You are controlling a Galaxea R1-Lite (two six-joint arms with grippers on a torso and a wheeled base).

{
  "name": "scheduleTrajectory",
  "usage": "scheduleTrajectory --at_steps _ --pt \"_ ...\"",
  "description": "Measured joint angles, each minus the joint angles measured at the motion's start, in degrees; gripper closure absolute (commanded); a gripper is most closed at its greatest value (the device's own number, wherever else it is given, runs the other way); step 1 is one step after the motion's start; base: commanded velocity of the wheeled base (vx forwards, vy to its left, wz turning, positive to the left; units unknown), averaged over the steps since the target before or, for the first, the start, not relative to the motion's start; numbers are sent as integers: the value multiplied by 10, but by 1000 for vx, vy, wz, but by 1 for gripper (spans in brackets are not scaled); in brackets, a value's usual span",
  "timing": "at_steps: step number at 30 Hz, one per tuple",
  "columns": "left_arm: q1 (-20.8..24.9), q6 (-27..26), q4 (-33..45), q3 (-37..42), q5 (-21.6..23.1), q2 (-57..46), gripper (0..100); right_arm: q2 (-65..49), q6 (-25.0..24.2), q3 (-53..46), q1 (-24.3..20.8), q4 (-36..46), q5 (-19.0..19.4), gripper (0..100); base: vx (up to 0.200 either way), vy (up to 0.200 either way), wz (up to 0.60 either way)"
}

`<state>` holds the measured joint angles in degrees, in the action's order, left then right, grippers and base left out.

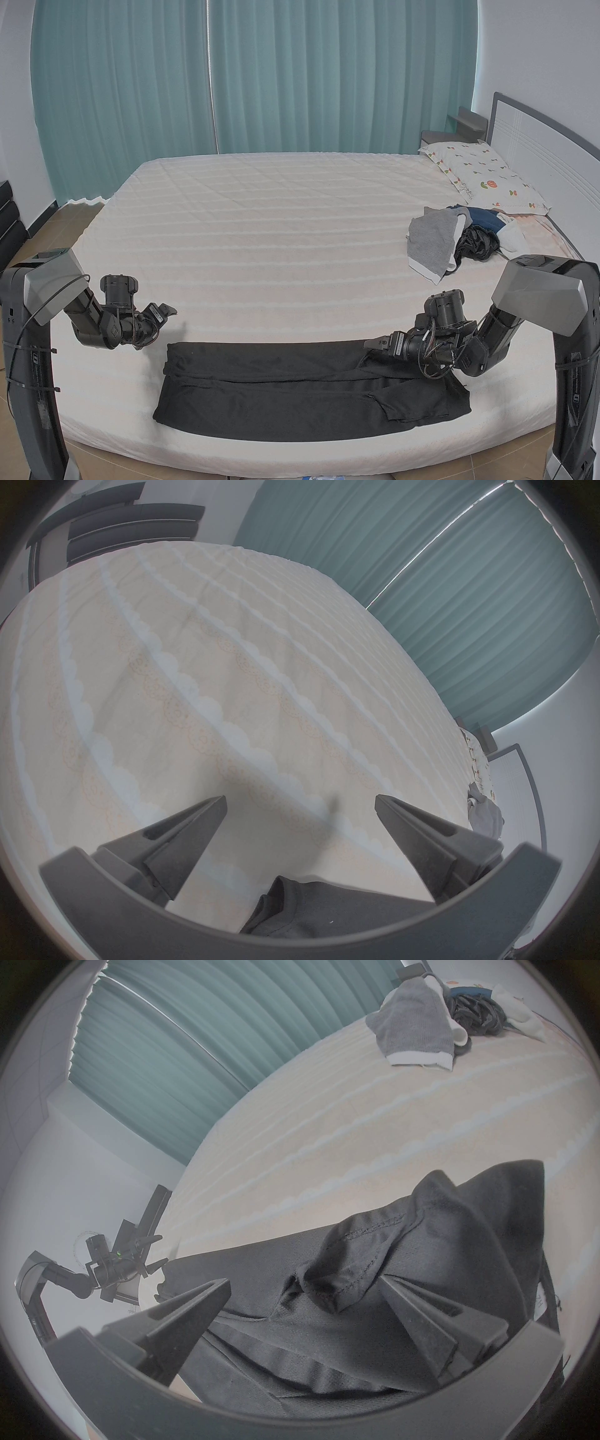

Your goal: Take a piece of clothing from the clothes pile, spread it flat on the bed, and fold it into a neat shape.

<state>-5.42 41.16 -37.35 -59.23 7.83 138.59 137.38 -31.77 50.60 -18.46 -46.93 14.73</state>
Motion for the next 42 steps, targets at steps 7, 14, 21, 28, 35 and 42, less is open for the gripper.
scheduleTrajectory --at_steps 7,14,21,28,35,42 --pt "0 0 0 0 0 0 0 9 6 40 -7 46 3 0 0 0 0" --pt "0 0 0 0 0 1 0 18 4 98 -9 106 9 0 0 0 0" --pt "0 0 0 -1 0 1 0 33 -55 156 -9 112 10 0 0 0 0" --pt "0 0 0 -1 0 2 0 46 -120 197 -8 113 3 0 0 0 0" --pt "0 0 0 -1 0 2 0 45 -135 199 -6 107 2 0 0 0 0" --pt "0 0 0 -1 0 2 0 17 -118 164 -9 97 2 0 0 0 0"
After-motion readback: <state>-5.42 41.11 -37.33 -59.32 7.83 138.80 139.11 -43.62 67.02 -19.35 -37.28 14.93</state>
